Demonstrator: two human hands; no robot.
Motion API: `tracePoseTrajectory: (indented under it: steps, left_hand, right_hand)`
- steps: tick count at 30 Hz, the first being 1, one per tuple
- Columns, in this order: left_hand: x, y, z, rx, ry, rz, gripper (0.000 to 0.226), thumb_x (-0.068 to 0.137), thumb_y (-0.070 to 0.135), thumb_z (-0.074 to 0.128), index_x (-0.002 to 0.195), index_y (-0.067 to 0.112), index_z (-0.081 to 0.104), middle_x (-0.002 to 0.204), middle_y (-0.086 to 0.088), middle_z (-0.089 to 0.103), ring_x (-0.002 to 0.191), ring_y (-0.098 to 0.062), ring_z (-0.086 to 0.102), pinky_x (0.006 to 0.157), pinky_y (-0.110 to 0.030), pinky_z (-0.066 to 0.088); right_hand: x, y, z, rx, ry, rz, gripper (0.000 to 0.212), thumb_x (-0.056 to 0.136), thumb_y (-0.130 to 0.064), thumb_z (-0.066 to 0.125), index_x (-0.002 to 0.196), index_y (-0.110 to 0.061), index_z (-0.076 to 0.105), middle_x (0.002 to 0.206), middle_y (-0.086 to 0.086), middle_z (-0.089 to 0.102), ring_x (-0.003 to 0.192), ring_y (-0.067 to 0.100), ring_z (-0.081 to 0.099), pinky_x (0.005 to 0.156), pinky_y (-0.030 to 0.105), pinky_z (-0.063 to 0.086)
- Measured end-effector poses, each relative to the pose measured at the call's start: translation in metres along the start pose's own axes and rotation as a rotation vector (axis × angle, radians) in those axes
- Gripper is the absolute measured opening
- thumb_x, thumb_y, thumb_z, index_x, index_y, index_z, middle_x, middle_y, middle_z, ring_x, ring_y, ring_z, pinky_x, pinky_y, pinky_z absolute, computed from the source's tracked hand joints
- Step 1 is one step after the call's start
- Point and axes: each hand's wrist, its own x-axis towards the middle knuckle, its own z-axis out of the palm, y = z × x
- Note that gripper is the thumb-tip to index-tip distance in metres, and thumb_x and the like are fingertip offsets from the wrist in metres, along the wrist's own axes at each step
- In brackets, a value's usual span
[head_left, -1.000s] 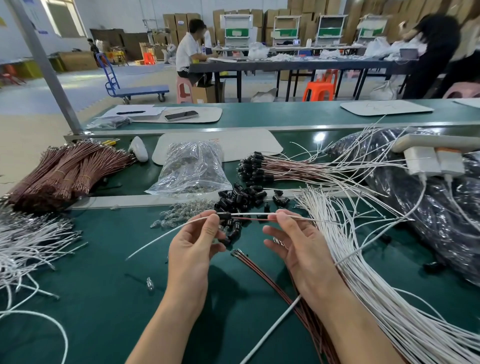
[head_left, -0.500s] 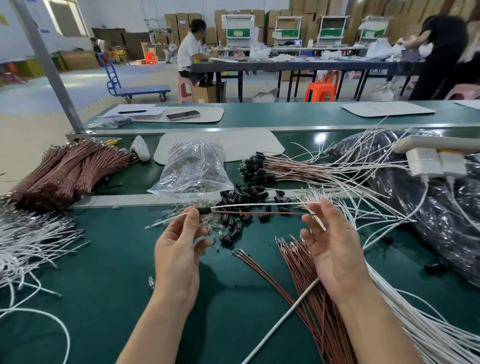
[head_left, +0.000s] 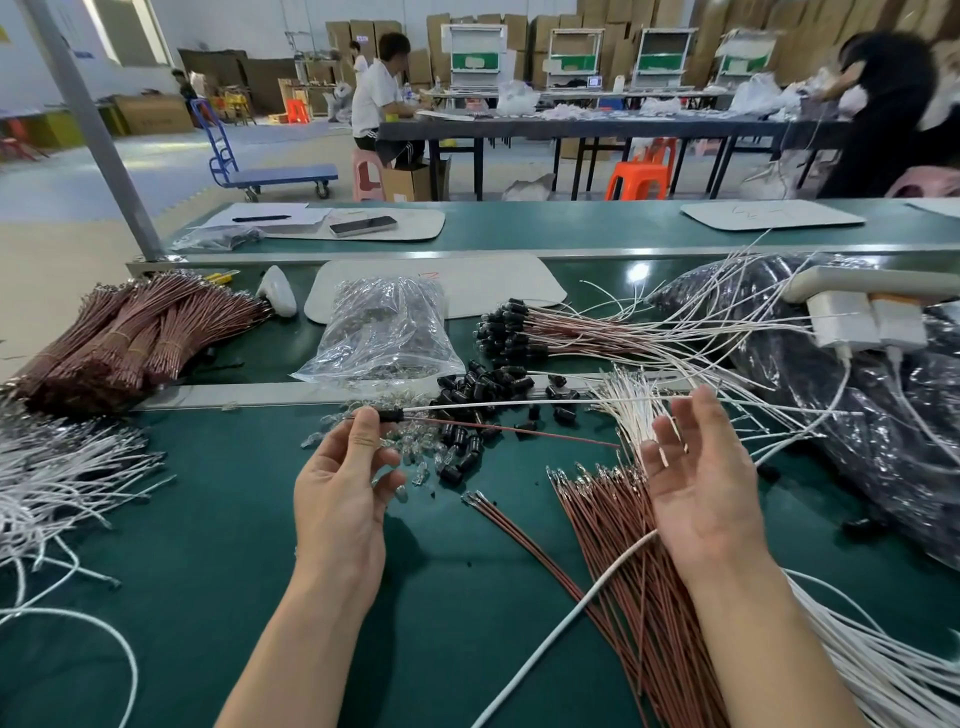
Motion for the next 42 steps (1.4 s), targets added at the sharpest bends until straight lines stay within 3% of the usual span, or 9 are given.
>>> tracePoseTrajectory:
  steps: [6, 13, 19, 22, 25, 31, 35, 39, 42]
  left_hand:
    - [-0.002, -0.001, 0.0, 0.013, -0.019, -0.002, 0.021, 0.082, 0.033, 0.073, 0.097, 0.019, 0.071, 0.084, 0.002, 0.068, 0.061, -0.005, 0.059, 0.052, -0.019, 0.052]
    - [0.005, 0.003, -0.007, -0.143, 0.05, -0.137, 0.028, 0.073, 0.036, 0.077, 0.093, 0.017, 0.069, 0.079, 0.005, 0.072, 0.055, -0.003, 0.058, 0.049, -0.019, 0.05]
    - [0.009, 0.0, -0.008, -0.177, 0.058, -0.158, 0.027, 0.071, 0.036, 0.078, 0.089, 0.017, 0.069, 0.076, 0.006, 0.072, 0.053, -0.002, 0.057, 0.047, -0.019, 0.049]
    - [0.008, -0.001, -0.006, -0.183, 0.057, -0.174, 0.03, 0.071, 0.037, 0.078, 0.09, 0.016, 0.068, 0.074, 0.006, 0.071, 0.052, -0.002, 0.057, 0.047, -0.018, 0.049]
    - [0.006, -0.002, -0.003, -0.189, 0.046, -0.188, 0.027, 0.071, 0.035, 0.078, 0.087, 0.016, 0.069, 0.074, 0.006, 0.071, 0.052, -0.002, 0.057, 0.046, -0.018, 0.049]
    - [-0.002, -0.007, 0.004, -0.095, -0.045, -0.229, 0.018, 0.076, 0.034, 0.078, 0.078, 0.016, 0.078, 0.077, 0.003, 0.072, 0.054, -0.003, 0.058, 0.047, -0.019, 0.05]
    - [-0.012, -0.015, 0.014, -0.034, -0.138, -0.228, 0.016, 0.081, 0.032, 0.075, 0.072, 0.02, 0.079, 0.077, 0.004, 0.072, 0.054, -0.003, 0.057, 0.049, -0.019, 0.051]
    - [-0.021, -0.021, 0.019, 0.002, -0.19, -0.224, 0.014, 0.076, 0.032, 0.076, 0.083, 0.02, 0.074, 0.08, 0.001, 0.072, 0.057, -0.005, 0.059, 0.052, -0.02, 0.052]
    - [-0.027, -0.023, 0.021, 0.097, -0.296, -0.176, 0.019, 0.069, 0.04, 0.079, 0.08, 0.024, 0.078, 0.084, 0.0, 0.072, 0.063, -0.007, 0.06, 0.056, -0.022, 0.053]
  right_hand:
    - [0.004, 0.0, -0.006, 0.028, 0.021, -0.012, 0.017, 0.086, -0.04, 0.074, 0.097, -0.028, 0.068, 0.09, -0.011, 0.07, 0.076, 0.004, 0.066, 0.064, 0.019, 0.055]
    - [-0.004, 0.006, 0.004, -0.25, -0.226, -0.017, 0.013, 0.086, -0.036, 0.066, 0.091, -0.032, 0.078, 0.102, -0.005, 0.074, 0.083, 0.007, 0.069, 0.067, 0.021, 0.057]
    - [-0.008, 0.015, 0.009, -0.303, -0.375, 0.112, 0.023, 0.084, -0.026, 0.069, 0.104, -0.023, 0.079, 0.113, 0.009, 0.075, 0.093, 0.019, 0.072, 0.074, 0.027, 0.06]
    - [-0.011, 0.02, 0.01, -0.364, -0.457, 0.122, 0.031, 0.077, -0.032, 0.077, 0.107, -0.024, 0.078, 0.115, 0.01, 0.074, 0.097, 0.022, 0.072, 0.076, 0.029, 0.06]
    - [-0.012, 0.023, 0.011, -0.422, -0.519, 0.135, 0.032, 0.082, -0.039, 0.079, 0.111, -0.025, 0.077, 0.118, 0.008, 0.074, 0.1, 0.022, 0.072, 0.077, 0.029, 0.059]
    - [-0.02, 0.032, 0.015, -0.575, -0.671, 0.153, 0.04, 0.088, -0.048, 0.073, 0.126, -0.035, 0.068, 0.122, 0.003, 0.072, 0.106, 0.021, 0.071, 0.083, 0.029, 0.057]
    - [-0.027, 0.038, 0.018, -0.682, -0.711, 0.097, 0.033, 0.095, -0.031, 0.067, 0.126, -0.041, 0.066, 0.121, -0.004, 0.073, 0.106, 0.017, 0.071, 0.084, 0.027, 0.057]
    - [-0.033, 0.043, 0.021, -0.683, -0.698, 0.082, 0.036, 0.089, -0.05, 0.071, 0.124, -0.041, 0.067, 0.118, -0.007, 0.074, 0.104, 0.015, 0.072, 0.083, 0.025, 0.057]
    - [-0.033, 0.047, 0.024, -0.635, -0.577, 0.029, 0.026, 0.089, -0.046, 0.068, 0.112, -0.036, 0.074, 0.11, -0.003, 0.076, 0.094, 0.016, 0.074, 0.074, 0.025, 0.058]
